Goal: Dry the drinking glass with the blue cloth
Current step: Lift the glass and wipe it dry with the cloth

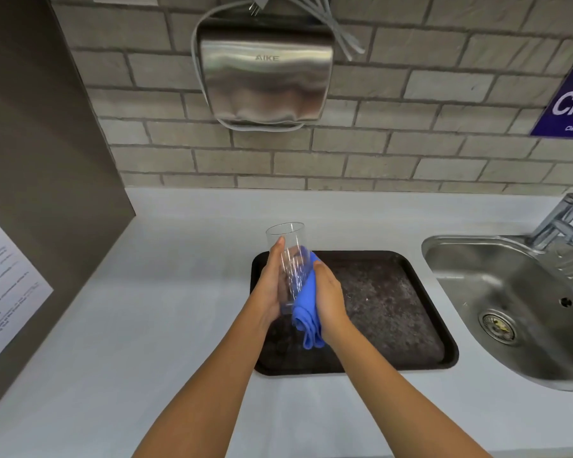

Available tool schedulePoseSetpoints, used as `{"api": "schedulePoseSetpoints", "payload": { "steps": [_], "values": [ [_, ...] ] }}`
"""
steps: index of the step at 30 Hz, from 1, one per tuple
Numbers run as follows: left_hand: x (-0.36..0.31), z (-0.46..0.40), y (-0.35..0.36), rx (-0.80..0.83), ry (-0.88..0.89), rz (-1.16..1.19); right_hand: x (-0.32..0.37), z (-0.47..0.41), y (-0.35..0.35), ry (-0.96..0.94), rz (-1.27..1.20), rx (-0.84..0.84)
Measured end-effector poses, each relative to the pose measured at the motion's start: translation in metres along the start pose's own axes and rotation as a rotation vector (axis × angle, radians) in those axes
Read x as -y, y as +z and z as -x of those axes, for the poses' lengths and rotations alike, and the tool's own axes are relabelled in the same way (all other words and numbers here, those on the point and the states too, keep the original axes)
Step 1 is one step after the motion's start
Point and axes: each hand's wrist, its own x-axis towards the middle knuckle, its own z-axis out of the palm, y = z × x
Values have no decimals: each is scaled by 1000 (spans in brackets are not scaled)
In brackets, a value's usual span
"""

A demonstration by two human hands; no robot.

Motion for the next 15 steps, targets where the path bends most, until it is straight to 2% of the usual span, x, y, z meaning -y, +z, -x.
{"api": "schedulePoseSetpoints", "payload": {
  "steps": [3,6,8,11,13,15],
  "values": [
    [1,0,2,-50,3,-4,2,-7,-4,169,-130,23],
    [2,2,9,-193,94,-152,-2,-8,-4,140,-127,32],
    [-3,6,12,-311,207,-345,-4,-7,-5,84,-91,11],
    [2,10,14,-343,363,-545,-2,0,-3,-59,40,-53],
    [9,13,17,-322,373,-566,2,8,3,-187,153,-86],
    [8,14,20,-286,325,-464,0,15,8,-362,349,-102]
  ]
}}
